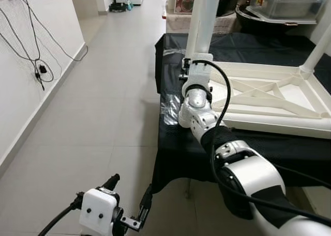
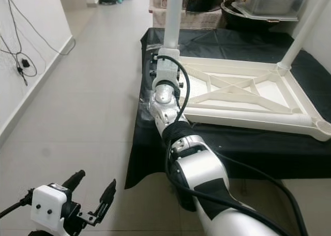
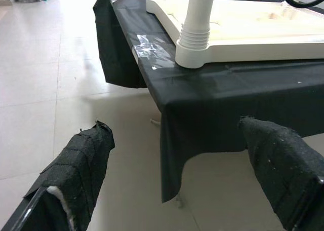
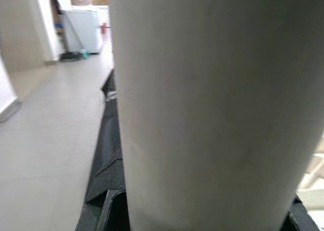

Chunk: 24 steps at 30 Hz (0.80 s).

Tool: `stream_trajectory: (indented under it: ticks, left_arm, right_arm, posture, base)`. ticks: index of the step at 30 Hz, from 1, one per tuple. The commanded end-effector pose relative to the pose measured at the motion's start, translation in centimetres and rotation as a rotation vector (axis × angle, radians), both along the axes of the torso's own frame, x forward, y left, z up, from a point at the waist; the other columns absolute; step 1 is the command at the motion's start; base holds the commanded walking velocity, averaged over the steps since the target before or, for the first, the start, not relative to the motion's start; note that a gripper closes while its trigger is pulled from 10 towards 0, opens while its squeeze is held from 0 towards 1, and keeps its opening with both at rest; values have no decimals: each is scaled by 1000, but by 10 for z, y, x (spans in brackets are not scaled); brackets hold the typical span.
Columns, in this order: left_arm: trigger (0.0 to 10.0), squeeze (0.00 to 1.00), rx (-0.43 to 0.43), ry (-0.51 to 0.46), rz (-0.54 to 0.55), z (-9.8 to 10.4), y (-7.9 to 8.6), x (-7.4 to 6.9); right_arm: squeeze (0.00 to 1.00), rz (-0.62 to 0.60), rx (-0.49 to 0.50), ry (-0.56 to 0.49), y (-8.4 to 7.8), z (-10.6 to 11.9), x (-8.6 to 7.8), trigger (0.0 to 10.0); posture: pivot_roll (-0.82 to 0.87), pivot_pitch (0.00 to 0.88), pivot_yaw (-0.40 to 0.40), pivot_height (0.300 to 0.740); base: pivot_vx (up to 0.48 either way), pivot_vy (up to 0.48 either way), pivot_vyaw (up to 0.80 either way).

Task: Building children table

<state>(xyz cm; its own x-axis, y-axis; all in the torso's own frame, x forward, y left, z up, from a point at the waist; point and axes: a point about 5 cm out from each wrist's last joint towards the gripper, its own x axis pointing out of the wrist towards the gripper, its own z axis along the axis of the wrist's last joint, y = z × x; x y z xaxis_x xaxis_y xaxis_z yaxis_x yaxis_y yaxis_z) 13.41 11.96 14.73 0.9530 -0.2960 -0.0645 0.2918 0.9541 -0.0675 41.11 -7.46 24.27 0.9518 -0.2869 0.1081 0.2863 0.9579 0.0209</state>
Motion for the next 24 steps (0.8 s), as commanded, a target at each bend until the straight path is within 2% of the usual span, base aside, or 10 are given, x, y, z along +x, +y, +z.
stream_trajectory:
  ticks: [1, 6, 11, 12, 13, 16, 19, 20, 21, 24]
  left_arm:
    - [10000, 0, 5, 3, 4, 1, 0, -1]
    - [10000, 0, 9, 1, 8, 1, 1, 0]
    - [10000, 0, 7, -2, 8, 0, 1, 2]
    - [10000, 0, 5, -5, 13, 0, 2, 3]
    - [10000, 0, 5, -5, 13, 0, 2, 3]
    - [10000, 0, -2, -22, 36, 2, 5, 11]
    - [10000, 0, 0, -27, 41, 2, 6, 14]
    - [10000, 1000, 9, -35, 56, 3, 8, 19]
    - [10000, 1000, 9, -35, 56, 3, 8, 19]
    - [10000, 1000, 76, -78, 84, 9, 17, 42]
  right_arm:
    - [0, -88, 2, 161, -10, -33, -3, 10000]
    - [0, -136, 48, 200, -3, -33, -5, 10000]
    - [0, -101, 129, 130, 1, -16, -2, 10000]
    - [0, -97, 162, 63, -1, -1, 0, 10000]
    - [0, -97, 162, 63, -1, -1, 0, 10000]
    - [0, -11, 264, -182, -6, 60, 1, 10000]
    - [0, 24, 268, -237, -5, 72, -1, 10000]
    - [0, 92, 283, -269, -2, 80, -3, 10000]
    - [0, 92, 283, -269, -2, 80, -3, 10000]
    - [0, 445, 314, -336, 18, 84, -16, 10000]
  posture:
    - [47, 158, -42, 740]
    - [46, 154, -42, 740]
    - [43, 144, -43, 740]
    - [42, 139, -40, 740]
    - [42, 139, -40, 740]
    - [36, 128, -33, 740]
    - [35, 125, -33, 740]
    - [33, 120, -29, 740]
    - [33, 120, -29, 740]
    - [25, 110, -25, 740]
  base:
    - [0, 0, 0]
    - [0, 0, 0]
    - [0, 0, 0]
    - [0, 0, 0]
    - [0, 0, 0]
    - [0, 0, 0]
    - [0, 0, 0]
    - [0, 0, 0]
    - [0, 0, 0]
    - [0, 0, 0]
